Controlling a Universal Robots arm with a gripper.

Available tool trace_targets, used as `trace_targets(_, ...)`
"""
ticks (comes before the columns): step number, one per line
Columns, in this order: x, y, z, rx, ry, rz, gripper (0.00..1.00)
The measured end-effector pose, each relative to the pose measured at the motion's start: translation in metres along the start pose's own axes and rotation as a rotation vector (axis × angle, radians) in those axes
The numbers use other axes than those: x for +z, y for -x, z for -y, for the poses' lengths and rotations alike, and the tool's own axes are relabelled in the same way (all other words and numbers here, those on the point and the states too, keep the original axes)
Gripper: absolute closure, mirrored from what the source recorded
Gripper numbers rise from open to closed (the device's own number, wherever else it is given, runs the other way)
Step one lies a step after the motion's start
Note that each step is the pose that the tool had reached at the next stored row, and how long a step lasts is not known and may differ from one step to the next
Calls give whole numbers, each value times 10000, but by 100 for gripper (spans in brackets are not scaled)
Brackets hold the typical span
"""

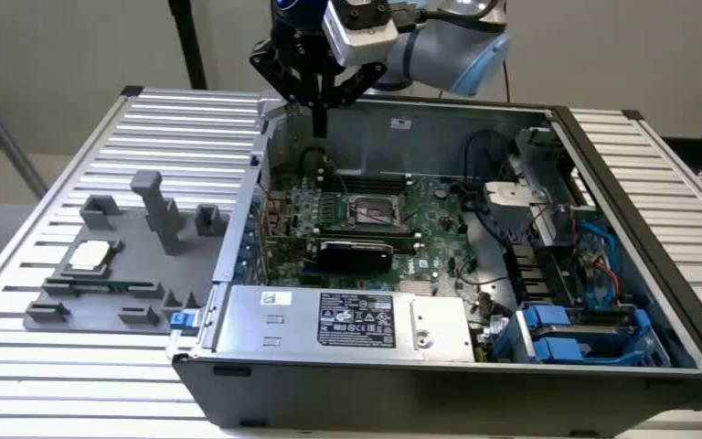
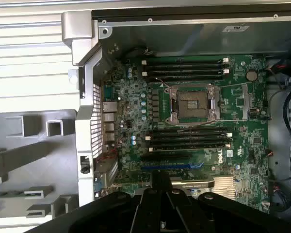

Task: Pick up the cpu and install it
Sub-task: 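Reach for the cpu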

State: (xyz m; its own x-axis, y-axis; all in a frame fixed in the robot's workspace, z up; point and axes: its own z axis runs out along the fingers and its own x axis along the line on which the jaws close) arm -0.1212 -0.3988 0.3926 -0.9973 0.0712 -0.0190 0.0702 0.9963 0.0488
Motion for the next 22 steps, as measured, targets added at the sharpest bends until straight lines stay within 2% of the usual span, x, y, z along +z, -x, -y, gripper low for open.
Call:
trace_targets(14,-2,-20,3,1,-2,-2,89)
trace_targets(16,-2,-74,13,0,-1,0,89)
trace_targets(22,-10,-342,62,1,-1,-1,89)
